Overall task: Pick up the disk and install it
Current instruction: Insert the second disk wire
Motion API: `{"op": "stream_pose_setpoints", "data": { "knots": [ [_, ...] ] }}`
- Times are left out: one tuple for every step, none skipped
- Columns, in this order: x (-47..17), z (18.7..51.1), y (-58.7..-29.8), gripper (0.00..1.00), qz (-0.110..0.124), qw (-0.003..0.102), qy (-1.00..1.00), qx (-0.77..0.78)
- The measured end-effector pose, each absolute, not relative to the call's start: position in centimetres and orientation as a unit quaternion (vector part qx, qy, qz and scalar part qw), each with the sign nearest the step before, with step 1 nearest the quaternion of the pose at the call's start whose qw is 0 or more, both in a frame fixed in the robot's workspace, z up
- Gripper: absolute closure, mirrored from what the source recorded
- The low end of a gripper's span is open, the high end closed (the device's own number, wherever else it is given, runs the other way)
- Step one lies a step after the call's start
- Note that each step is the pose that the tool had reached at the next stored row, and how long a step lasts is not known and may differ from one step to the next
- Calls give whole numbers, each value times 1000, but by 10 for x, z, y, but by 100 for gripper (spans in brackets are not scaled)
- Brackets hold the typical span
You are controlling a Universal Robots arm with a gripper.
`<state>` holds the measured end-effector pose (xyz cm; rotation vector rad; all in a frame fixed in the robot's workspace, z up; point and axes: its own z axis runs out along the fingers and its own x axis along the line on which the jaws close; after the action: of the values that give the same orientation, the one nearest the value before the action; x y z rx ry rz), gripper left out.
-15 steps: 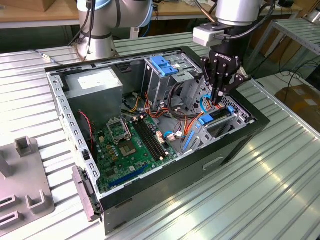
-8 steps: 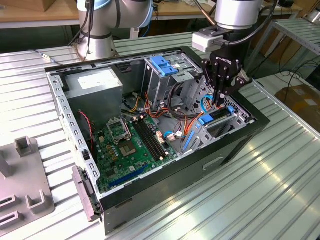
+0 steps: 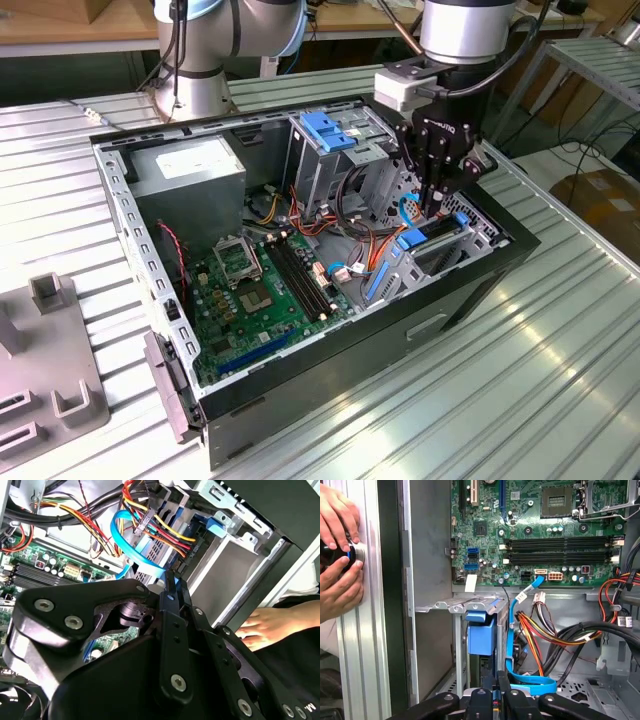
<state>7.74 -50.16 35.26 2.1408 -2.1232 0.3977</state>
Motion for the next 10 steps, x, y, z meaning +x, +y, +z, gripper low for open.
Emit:
{"op": "stream_pose_setpoints", "data": {
  "knots": [
    [77,353,-502,84,131,50,-697,703],
    [77,353,-502,84,131,50,-697,703],
    [77,353,-502,84,131,50,-697,703],
    [77,353,-502,84,131,50,-697,703],
    [76,353,-502,84,131,50,-697,703],
    [76,353,-502,84,131,50,-697,703],
    [76,353,-502,84,131,50,-697,703],
    [76,353,-502,84,131,50,-697,704],
    [76,353,-502,84,131,50,-697,704],
    [76,353,-502,84,131,50,-697,704]
  ]
}}
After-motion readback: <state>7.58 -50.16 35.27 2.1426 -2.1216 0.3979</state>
